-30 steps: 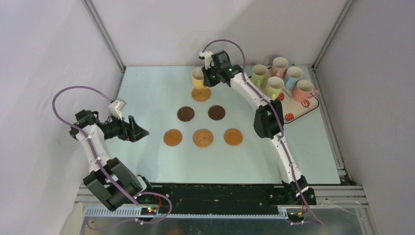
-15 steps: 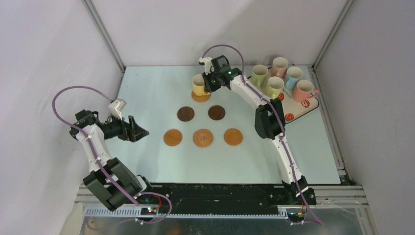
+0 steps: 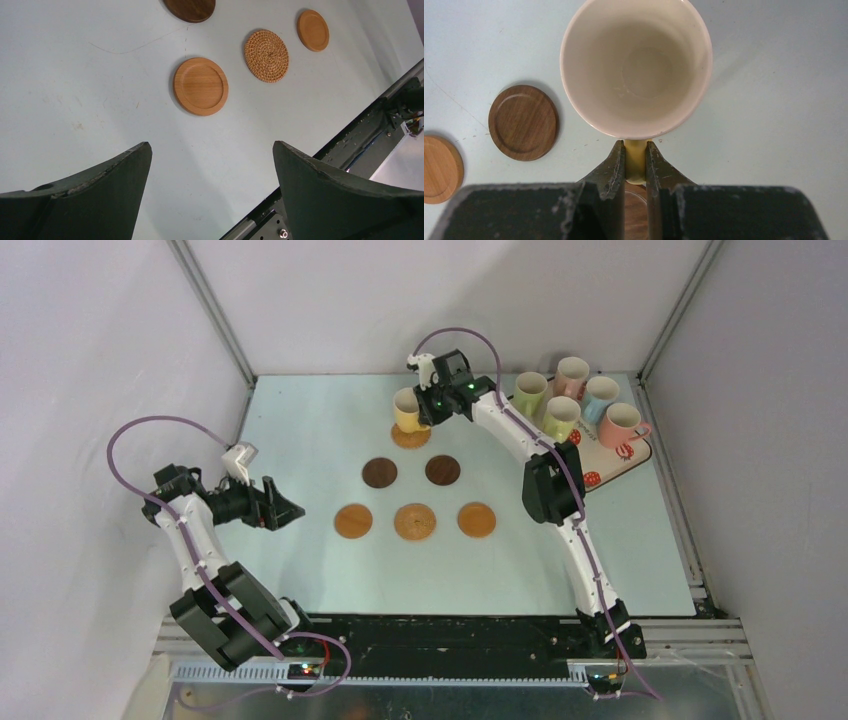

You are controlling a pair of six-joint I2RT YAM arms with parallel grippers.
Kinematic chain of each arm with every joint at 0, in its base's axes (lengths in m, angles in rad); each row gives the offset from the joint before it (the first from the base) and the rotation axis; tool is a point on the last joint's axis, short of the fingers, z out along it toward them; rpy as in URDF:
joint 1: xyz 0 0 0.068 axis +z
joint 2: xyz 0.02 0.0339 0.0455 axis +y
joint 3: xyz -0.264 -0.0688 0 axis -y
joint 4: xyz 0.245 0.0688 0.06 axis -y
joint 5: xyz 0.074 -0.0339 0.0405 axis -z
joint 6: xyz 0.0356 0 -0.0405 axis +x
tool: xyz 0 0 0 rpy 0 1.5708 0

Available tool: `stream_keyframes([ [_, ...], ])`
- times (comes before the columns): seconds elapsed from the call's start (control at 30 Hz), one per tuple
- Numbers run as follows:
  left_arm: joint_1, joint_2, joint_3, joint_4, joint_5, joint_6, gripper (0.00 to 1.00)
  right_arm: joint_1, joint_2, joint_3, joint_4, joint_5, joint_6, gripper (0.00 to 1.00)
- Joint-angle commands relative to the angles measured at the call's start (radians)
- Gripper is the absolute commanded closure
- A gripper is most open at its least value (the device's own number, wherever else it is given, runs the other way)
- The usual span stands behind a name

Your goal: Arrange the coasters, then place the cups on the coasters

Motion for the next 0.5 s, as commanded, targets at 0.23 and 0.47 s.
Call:
stream_keyframes([
  [0.23, 0.009, -0.008, 0.001, -0.009, 0.035, 0.025, 0.02, 0.006, -0.116, -0.009, 0.077, -0.006, -0.03, 1.0],
  [0.47, 0.011, -0.005, 0.002, -0.01, 0.037, 0.026, 0.01, 0.005, -0.129, -0.059, 0.091, -0.01, -0.032, 1.0],
])
